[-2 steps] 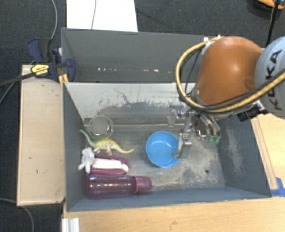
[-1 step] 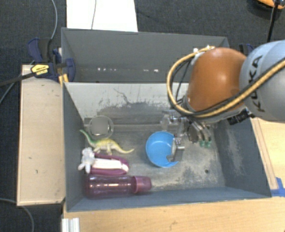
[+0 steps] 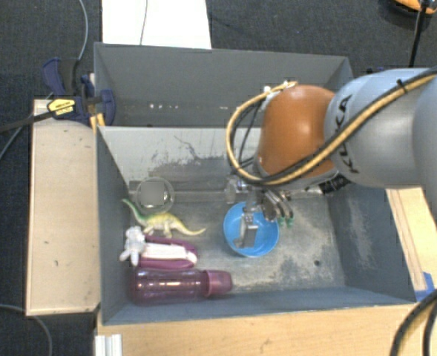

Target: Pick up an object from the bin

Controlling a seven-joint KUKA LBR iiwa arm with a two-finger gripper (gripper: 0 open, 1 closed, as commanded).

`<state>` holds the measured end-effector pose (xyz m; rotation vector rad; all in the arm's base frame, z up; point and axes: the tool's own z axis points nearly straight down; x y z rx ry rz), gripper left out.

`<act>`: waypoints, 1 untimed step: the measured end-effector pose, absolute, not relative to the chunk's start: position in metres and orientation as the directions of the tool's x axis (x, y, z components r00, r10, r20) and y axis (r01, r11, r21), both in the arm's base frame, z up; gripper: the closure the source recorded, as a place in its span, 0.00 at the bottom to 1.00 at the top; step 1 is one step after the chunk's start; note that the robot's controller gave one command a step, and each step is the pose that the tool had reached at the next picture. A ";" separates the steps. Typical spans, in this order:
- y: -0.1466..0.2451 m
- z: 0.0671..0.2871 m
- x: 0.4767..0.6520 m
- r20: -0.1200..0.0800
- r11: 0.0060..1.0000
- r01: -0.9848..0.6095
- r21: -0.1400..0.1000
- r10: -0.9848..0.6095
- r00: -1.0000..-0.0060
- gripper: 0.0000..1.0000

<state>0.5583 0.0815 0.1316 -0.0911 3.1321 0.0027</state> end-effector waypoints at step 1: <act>0.071 0.099 0.562 -0.009 0.989 -0.150 0.001 -0.150 -0.989 0.00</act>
Offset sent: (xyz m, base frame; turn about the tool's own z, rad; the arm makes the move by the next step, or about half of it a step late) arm -0.0027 -0.0942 -0.0581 0.0318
